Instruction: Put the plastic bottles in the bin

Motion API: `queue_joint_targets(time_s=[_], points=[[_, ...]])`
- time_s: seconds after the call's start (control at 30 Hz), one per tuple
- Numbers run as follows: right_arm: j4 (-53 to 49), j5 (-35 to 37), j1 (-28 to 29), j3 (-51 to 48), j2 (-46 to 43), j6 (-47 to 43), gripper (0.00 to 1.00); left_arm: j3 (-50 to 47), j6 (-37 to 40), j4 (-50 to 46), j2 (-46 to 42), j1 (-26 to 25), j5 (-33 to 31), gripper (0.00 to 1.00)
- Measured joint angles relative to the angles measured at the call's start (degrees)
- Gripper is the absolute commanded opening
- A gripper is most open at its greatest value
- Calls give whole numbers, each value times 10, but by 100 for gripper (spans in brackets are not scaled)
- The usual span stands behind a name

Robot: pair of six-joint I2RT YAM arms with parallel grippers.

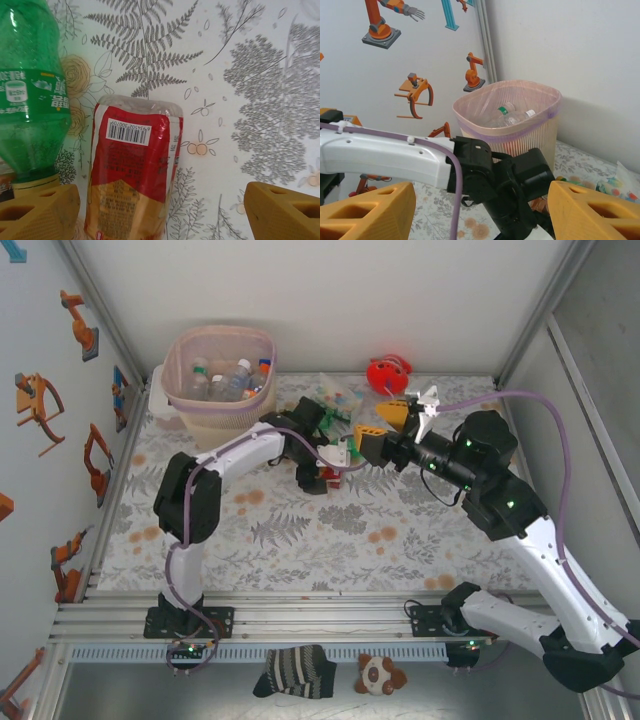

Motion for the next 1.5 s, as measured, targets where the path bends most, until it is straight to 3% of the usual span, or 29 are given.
queue_joint_targets(time_s=[0.2, 0.73, 1.07, 1.5], points=[[-7, 0, 0, 0, -2, -2, 69, 17, 2, 22, 35, 0, -11, 86], [-15, 0, 0, 0, -21, -11, 69, 38, -3, 17, 75, -4, 39, 74], [-15, 0, 0, 0, -21, -11, 69, 39, -4, 11, 89, -5, 34, 78], [-15, 0, 0, 0, -21, -11, 70, 45, -7, -1, 106, -5, 24, 63]])
